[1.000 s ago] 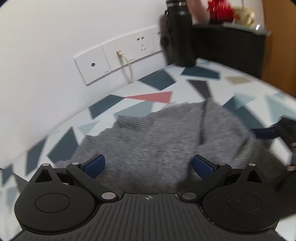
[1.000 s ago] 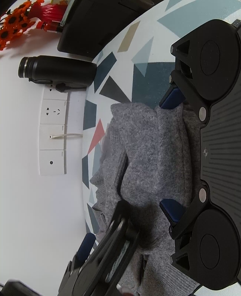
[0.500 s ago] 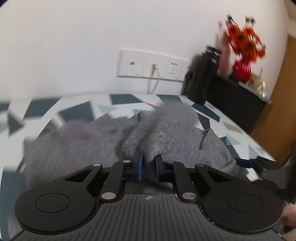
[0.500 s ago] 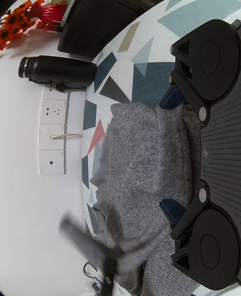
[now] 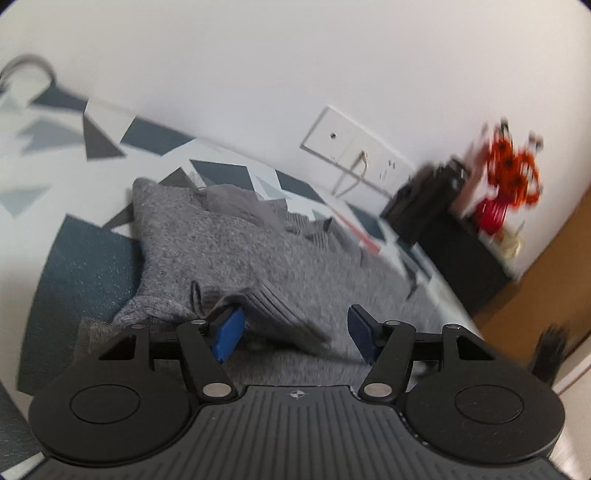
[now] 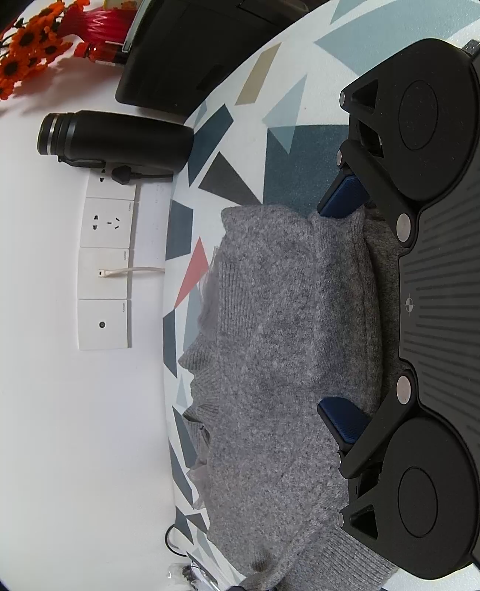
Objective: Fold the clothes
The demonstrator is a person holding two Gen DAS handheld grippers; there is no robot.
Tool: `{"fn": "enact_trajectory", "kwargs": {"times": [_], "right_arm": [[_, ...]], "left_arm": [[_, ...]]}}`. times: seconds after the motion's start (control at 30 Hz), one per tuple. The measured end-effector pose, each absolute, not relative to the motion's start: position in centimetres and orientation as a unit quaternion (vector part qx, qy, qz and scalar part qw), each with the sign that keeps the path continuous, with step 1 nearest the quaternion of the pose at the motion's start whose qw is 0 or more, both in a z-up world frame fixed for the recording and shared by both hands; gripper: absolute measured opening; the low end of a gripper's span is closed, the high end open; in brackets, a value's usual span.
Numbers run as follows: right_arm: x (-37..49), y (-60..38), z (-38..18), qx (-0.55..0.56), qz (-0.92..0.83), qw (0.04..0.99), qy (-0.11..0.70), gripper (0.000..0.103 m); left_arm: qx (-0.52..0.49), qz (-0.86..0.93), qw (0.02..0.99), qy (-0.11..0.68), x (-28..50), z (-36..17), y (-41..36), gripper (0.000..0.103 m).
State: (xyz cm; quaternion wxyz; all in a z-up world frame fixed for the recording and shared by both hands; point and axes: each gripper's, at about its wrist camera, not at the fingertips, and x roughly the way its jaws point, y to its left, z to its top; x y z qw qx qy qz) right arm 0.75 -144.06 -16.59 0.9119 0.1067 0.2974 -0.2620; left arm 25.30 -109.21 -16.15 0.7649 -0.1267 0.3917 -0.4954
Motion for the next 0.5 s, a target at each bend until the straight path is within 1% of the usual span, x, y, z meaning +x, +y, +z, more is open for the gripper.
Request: {"fn": "enact_trajectory", "kwargs": {"times": [0.1, 0.17, 0.23, 0.33, 0.4, 0.43, 0.47, 0.5], "right_arm": [[0.8, -144.0, -16.6, 0.106, -0.262, 0.912, 0.297, 0.102], [0.8, -144.0, -16.6, 0.106, -0.262, 0.912, 0.298, 0.102], [0.8, -144.0, -16.6, 0.106, -0.262, 0.912, 0.298, 0.102], [0.8, -144.0, -16.6, 0.106, -0.262, 0.912, 0.297, 0.102], [0.8, -144.0, -16.6, 0.107, -0.262, 0.912, 0.298, 0.102], [0.8, -144.1, -16.6, 0.107, -0.262, 0.912, 0.298, 0.102], [0.8, -144.1, -16.6, 0.107, -0.262, 0.912, 0.298, 0.102], [0.8, -144.1, -16.6, 0.107, -0.262, 0.912, 0.298, 0.102]], "left_arm": [[-0.164, -0.493, 0.752, 0.406, 26.1, -16.5, -108.4, 0.063], [-0.189, -0.491, 0.742, 0.416, 26.7, -16.8, -107.8, 0.069], [-0.207, -0.488, 0.734, 0.425, 27.2, -17.1, -107.4, 0.072], [-0.211, -0.482, 0.729, 0.437, 27.6, -17.8, -107.2, 0.071], [-0.210, -0.485, 0.723, 0.444, 27.6, -18.3, -107.5, 0.062], [-0.208, -0.490, 0.717, 0.449, 27.6, -18.5, -107.7, 0.050], [-0.207, -0.495, 0.711, 0.454, 27.6, -18.8, -107.9, 0.043], [-0.205, -0.499, 0.706, 0.459, 27.5, -19.0, -108.2, 0.041]]}}
